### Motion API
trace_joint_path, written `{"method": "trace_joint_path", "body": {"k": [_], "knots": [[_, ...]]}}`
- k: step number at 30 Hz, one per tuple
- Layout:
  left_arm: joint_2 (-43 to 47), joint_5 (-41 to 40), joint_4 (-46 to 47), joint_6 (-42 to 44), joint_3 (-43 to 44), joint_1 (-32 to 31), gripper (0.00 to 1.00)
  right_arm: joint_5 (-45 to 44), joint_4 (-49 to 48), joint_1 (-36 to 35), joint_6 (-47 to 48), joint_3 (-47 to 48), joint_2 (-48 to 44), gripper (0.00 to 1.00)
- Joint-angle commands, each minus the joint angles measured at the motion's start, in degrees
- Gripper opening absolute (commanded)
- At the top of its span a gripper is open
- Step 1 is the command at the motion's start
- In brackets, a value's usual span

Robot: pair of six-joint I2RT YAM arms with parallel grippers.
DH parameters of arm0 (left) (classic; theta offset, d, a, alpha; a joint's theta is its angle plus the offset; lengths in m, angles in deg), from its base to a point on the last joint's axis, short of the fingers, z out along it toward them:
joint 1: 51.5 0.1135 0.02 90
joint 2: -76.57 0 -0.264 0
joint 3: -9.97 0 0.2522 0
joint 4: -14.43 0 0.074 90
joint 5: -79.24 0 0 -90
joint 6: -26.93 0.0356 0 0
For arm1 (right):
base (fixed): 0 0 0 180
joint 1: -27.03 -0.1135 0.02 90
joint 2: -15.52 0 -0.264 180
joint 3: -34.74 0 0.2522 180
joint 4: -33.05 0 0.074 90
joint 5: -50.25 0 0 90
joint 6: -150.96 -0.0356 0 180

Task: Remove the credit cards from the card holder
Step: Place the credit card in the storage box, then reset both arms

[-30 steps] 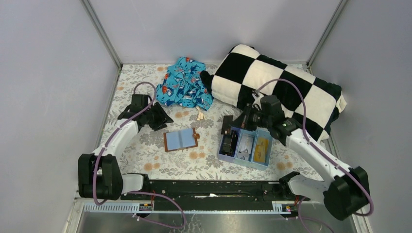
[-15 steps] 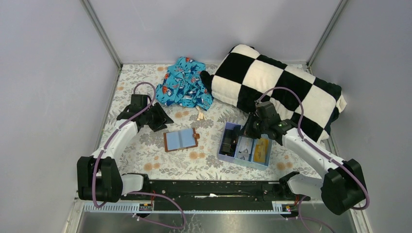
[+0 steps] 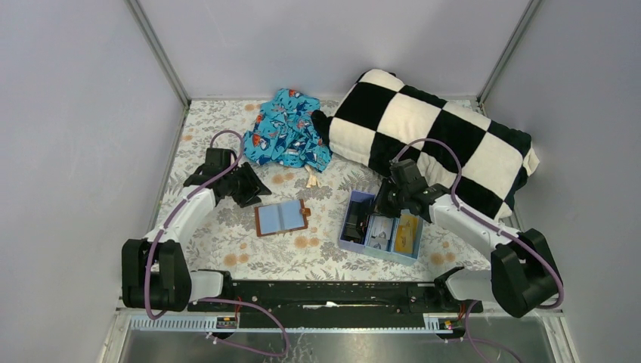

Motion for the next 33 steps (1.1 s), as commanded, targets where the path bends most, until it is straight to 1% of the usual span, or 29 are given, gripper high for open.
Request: {"method": "trace_joint_path", "body": {"k": [1,3,4,6,8,10,14,17,20,22,23,30,33], "knots": [[-0.4,1.6,2.2,1.0,-0.2,0.0,0.49,0.8,-4.0,-1.5,-0.6,-0.1,2.3,0.0],[-0.4,1.7,2.3,1.0,-0.1,0.0,0.49,1.8,-4.9,-2.3,-0.6,0.3,3.0,0.0],[-0.4,1.8,2.2,1.0,-0.1,0.1,0.49,1.9,-5.1,-2.6,-0.6,0.6,3.0,0.08],[-0.3,1.8,2.3,1.1,0.0,0.0,0.49,1.2,-5.1,-2.7,-0.7,0.7,2.5,0.28],[-0.3,1.9,2.2,1.1,0.1,0.1,0.49,-0.7,-4.2,-2.7,-0.6,1.1,1.3,0.42],[-0.3,1.9,2.1,1.1,0.1,0.0,0.49,-3.0,-2.3,-2.7,0.1,1.9,-0.2,0.46],[-0.7,2.0,2.2,1.2,0.1,0.1,0.49,-6.4,0.6,-2.7,1.7,3.4,-3.9,0.46],[-0.9,2.4,2.6,1.1,-0.1,0.0,0.49,-7.5,1.2,-2.7,2.5,4.2,-6.1,0.41],[-1.0,2.6,2.9,1.1,-0.2,0.0,0.49,-5.6,2.0,-2.8,4.3,5.6,-5.3,0.33],[-1.0,2.7,3.0,1.1,-0.3,0.0,0.49,-5.2,2.9,-3.6,5.2,6.5,-3.9,0.25],[-1.0,2.8,3.0,1.1,-0.3,0.1,0.49,-5.4,3.0,-4.5,5.5,6.7,-3.3,0.24],[-0.3,3.1,2.9,1.1,-0.8,0.1,0.49,-9.8,3.4,-9.0,5.4,8.0,-1.0,0.22],[0.3,3.6,2.3,0.9,-0.3,0.0,0.49,-13.5,4.9,-11.0,5.9,8.9,-0.6,0.25]]}}
